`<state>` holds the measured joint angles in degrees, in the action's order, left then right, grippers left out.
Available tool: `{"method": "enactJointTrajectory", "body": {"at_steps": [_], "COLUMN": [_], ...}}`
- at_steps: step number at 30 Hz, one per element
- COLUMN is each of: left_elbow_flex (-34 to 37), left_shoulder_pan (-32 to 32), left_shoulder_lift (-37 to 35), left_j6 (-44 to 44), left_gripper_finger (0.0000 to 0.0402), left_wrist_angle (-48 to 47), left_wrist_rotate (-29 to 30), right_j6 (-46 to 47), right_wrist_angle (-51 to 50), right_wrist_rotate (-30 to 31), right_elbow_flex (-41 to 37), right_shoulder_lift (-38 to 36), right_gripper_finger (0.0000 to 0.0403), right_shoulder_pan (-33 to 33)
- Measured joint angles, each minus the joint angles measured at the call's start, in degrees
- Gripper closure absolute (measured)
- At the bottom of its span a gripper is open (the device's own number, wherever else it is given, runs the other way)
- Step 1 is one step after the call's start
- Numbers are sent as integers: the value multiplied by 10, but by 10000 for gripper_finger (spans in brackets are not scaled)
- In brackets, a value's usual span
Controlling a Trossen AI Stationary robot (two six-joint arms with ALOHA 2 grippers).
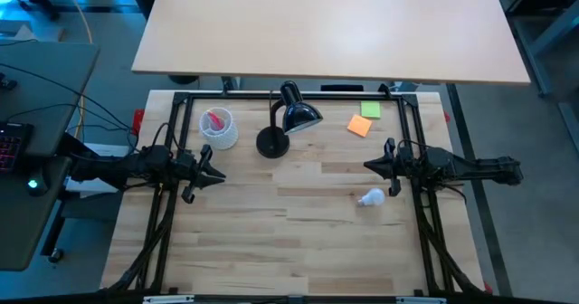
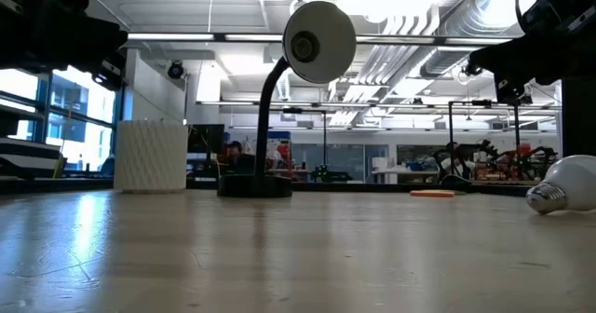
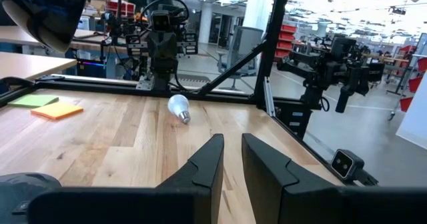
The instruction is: Screw lightbulb
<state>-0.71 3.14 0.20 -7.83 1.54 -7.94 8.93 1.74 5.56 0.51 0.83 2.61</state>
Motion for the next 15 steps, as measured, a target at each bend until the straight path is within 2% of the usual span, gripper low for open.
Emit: {"method": "enactJointTrajectory", "body": {"at_steps": [7, 11, 15], "left_elbow_flex": [0, 0, 0], "left_shoulder_pan": [0, 0, 0], "left_shoulder_lift": [0, 0, 0], "left_j6": [-3, -53, -56], "left_gripper_finger": [351, 351, 351], "left_wrist_angle": [0, 1, 11], "left_wrist_rotate": [0, 0, 1], "right_j6": [0, 0, 0], "right_wrist_angle": [0, 0, 0], "right_wrist_rotate": [0, 0, 0], "right_elbow_flex": [0, 0, 0], "right_shoulder_lift": [0, 0, 0], "right_gripper_finger": [402, 402, 402], "right_shoulder_pan": [0, 0, 0]}}
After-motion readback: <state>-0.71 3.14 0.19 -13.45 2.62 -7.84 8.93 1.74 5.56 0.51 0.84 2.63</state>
